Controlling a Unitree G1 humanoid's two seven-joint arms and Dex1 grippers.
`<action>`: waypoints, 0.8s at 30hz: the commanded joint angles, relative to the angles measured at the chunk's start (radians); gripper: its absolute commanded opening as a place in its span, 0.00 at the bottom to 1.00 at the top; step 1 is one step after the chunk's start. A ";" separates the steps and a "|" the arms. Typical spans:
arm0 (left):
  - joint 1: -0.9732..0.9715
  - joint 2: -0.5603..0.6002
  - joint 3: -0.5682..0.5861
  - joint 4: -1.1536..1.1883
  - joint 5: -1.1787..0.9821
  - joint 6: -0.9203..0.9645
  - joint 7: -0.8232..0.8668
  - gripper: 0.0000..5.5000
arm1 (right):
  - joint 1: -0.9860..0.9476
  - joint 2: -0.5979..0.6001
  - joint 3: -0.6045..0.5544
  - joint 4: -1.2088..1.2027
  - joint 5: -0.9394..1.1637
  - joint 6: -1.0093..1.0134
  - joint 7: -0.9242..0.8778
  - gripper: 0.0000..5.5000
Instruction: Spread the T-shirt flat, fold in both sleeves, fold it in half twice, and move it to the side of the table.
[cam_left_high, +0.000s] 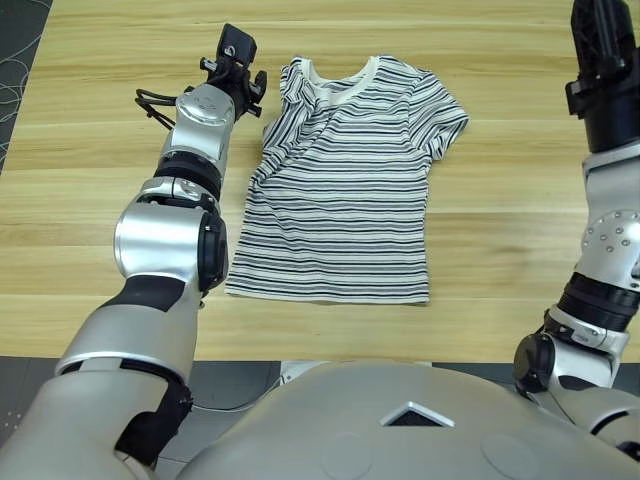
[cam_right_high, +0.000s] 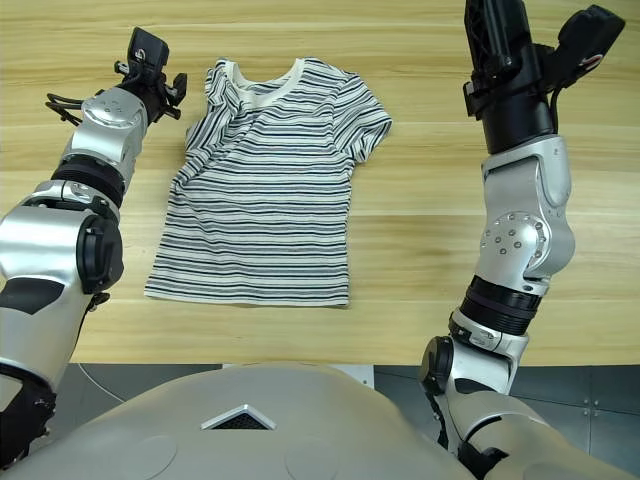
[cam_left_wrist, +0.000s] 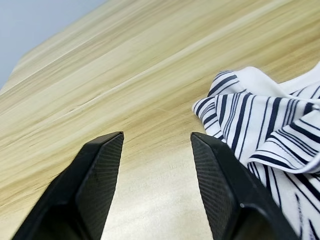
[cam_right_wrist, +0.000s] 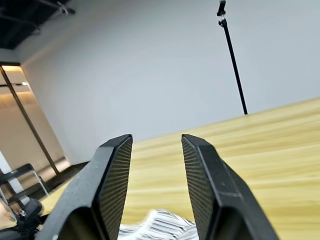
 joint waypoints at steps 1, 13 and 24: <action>0.016 -0.002 -0.003 0.006 0.013 -0.006 0.000 0.46 | 0.002 -0.006 0.067 0.219 -0.065 0.183 -0.068 0.33; 0.092 0.049 0.079 -0.084 -0.075 -0.147 -0.044 0.46 | -0.259 0.125 0.019 0.689 -0.120 0.075 -0.100 0.56; 0.238 0.065 0.093 -0.448 -0.141 -0.185 -0.099 0.46 | -0.429 0.149 0.034 1.049 -0.216 0.022 -0.051 0.54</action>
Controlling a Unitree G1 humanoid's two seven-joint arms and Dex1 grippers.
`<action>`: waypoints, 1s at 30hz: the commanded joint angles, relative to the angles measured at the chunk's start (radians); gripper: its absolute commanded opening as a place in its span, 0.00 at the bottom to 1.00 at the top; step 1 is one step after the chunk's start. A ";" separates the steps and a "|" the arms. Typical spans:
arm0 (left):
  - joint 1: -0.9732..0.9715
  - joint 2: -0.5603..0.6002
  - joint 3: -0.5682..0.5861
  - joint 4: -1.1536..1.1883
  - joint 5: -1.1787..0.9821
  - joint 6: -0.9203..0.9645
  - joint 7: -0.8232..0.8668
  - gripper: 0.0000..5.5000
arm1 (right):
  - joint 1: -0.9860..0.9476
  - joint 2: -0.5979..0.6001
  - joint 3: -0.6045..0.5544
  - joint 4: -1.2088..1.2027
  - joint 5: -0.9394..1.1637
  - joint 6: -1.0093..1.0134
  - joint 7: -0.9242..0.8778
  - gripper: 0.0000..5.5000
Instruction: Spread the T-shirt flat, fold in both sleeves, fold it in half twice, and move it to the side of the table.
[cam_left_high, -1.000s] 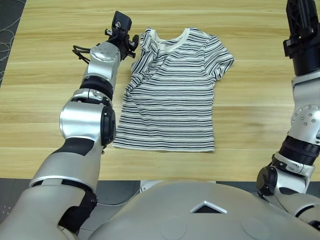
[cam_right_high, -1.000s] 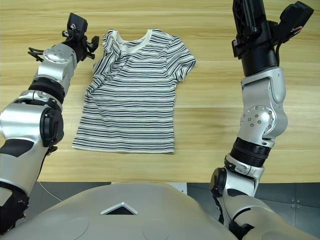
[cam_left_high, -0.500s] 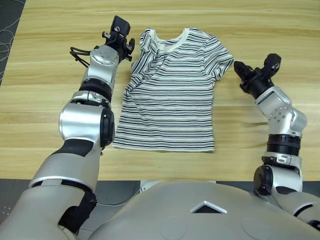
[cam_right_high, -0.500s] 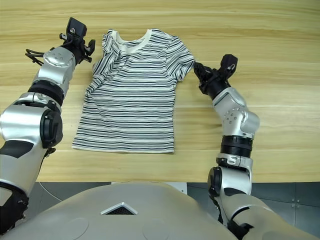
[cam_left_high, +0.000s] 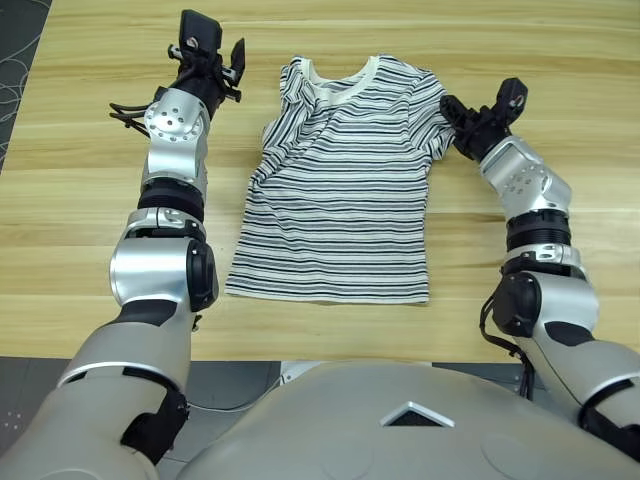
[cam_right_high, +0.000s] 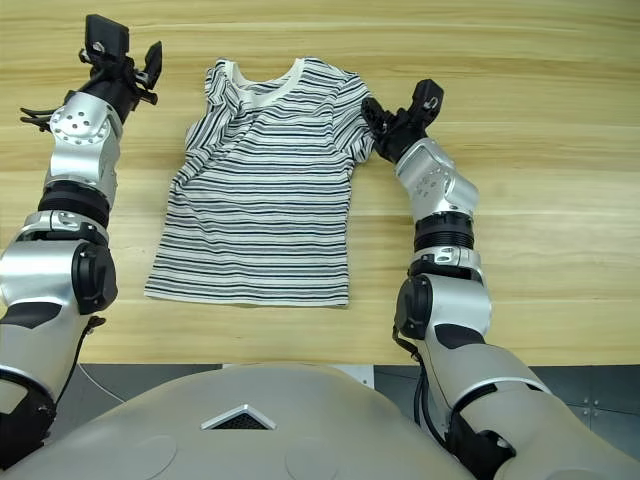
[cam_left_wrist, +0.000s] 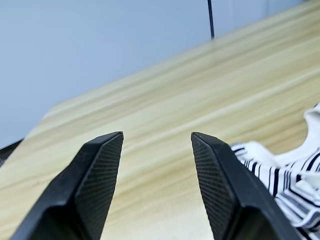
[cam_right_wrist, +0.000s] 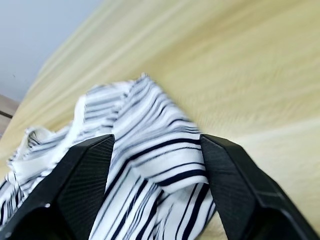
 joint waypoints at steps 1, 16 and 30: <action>0.056 0.002 -0.003 -0.146 -0.019 0.036 -0.018 0.46 | -0.039 0.009 0.006 0.080 -0.034 -0.006 0.008 0.52; 0.231 -0.010 -0.003 -0.565 -0.065 0.180 -0.023 0.46 | -0.066 0.002 0.001 0.052 -0.093 -0.098 -0.011 0.03; 0.255 -0.013 -0.026 -0.624 -0.064 0.205 -0.024 0.46 | -0.043 0.090 0.141 -0.082 -0.154 -0.009 0.059 0.03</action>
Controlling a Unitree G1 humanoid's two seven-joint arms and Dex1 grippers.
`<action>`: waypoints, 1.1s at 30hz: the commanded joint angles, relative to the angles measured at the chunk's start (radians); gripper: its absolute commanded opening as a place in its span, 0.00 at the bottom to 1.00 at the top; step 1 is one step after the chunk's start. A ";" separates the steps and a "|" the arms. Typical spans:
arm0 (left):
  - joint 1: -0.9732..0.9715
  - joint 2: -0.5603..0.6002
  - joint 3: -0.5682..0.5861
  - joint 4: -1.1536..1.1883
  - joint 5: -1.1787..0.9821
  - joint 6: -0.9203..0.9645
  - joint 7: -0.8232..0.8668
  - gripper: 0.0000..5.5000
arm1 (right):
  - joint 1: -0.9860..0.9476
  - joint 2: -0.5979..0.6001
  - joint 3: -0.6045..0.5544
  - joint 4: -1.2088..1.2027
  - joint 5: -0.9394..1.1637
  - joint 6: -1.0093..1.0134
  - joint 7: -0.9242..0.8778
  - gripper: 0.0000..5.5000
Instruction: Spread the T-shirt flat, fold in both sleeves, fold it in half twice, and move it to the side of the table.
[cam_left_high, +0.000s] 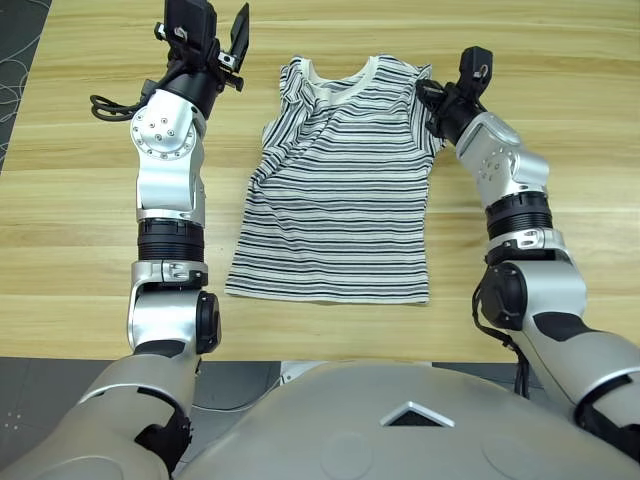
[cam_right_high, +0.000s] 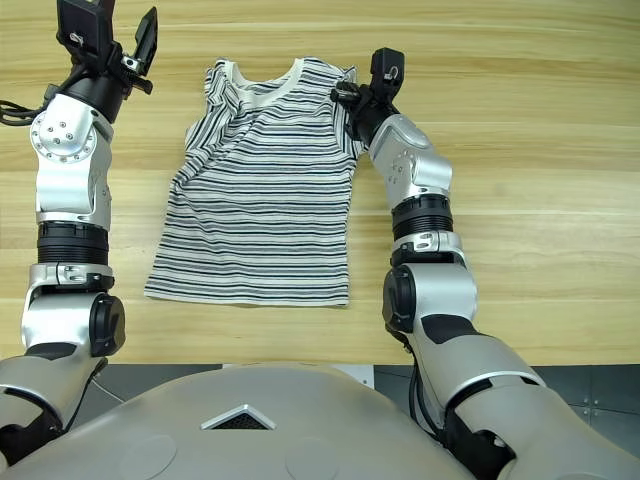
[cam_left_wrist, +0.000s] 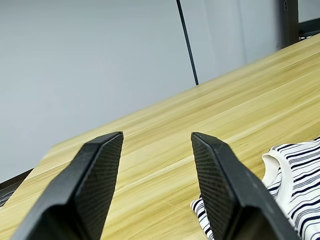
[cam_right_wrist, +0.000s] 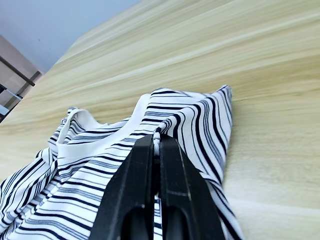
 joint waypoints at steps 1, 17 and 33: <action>0.013 -0.005 -0.009 -0.022 0.003 0.014 -0.003 0.46 | 0.001 0.025 0.022 -0.008 -0.019 0.022 0.004 0.03; 0.030 -0.035 -0.028 -0.054 0.007 0.019 0.002 0.46 | -0.181 0.172 0.026 0.333 -0.084 -0.139 -0.060 0.03; 0.049 -0.037 -0.022 -0.105 0.004 0.029 0.008 0.46 | -0.233 0.138 -0.070 0.509 -0.076 -0.128 -0.026 0.32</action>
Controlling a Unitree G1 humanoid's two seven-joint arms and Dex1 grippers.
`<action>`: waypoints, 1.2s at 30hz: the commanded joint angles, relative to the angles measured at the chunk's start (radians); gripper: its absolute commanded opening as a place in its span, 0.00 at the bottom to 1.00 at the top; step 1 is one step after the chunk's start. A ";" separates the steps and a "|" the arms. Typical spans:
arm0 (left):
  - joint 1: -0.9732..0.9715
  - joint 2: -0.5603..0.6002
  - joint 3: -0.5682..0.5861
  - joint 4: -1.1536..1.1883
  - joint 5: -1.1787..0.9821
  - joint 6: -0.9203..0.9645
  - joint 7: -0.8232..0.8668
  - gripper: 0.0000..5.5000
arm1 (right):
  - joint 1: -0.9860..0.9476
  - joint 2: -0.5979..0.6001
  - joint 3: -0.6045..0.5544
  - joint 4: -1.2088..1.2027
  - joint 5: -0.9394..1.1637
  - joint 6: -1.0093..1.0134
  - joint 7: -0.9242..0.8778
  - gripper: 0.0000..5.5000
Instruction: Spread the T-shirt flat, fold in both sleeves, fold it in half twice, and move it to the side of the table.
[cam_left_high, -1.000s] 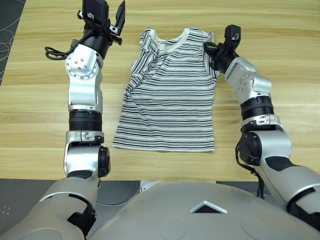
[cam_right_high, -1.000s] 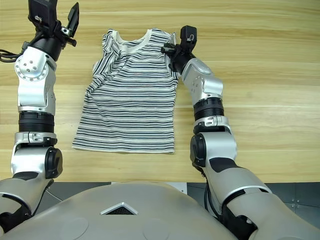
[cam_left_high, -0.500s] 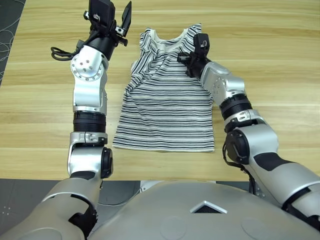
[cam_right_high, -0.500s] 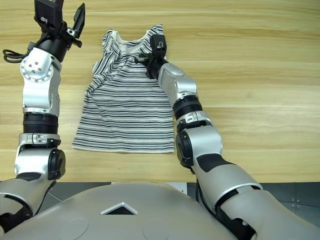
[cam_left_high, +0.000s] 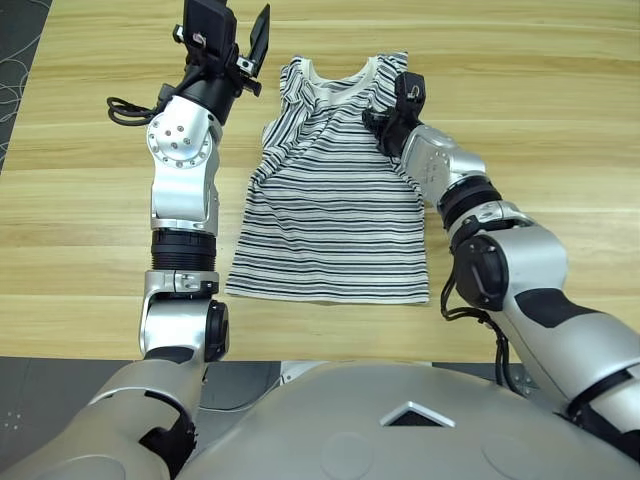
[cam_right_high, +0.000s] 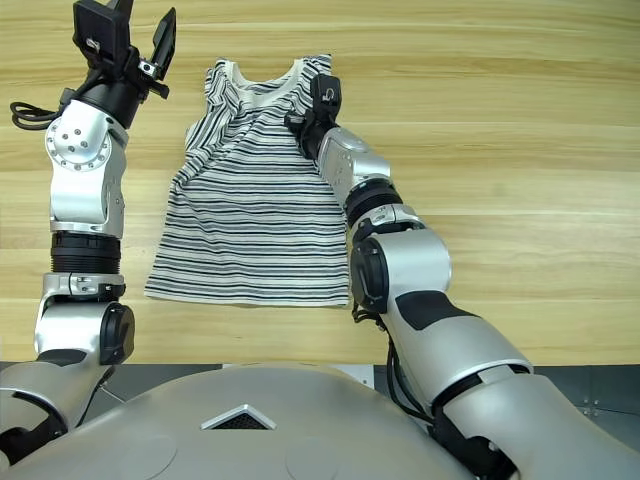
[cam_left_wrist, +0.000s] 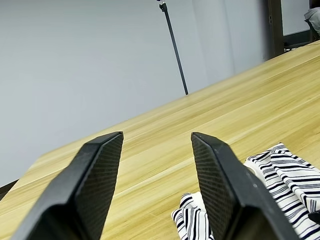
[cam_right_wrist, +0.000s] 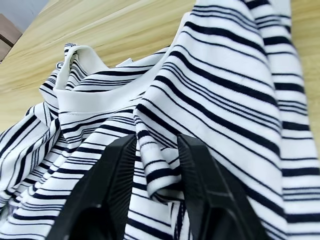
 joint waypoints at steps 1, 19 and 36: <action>0.007 0.006 0.004 -0.014 0.004 0.015 0.005 0.46 | -0.019 -0.001 -0.024 0.022 0.010 0.051 0.042 0.32; -0.009 0.004 0.000 0.004 0.011 0.013 0.003 0.46 | -0.047 -0.099 -0.061 -0.076 0.044 0.084 0.321 0.32; 0.488 0.134 0.213 -0.491 -0.446 0.522 -0.238 0.46 | 0.786 -0.508 -0.169 -1.385 0.353 0.729 0.483 0.32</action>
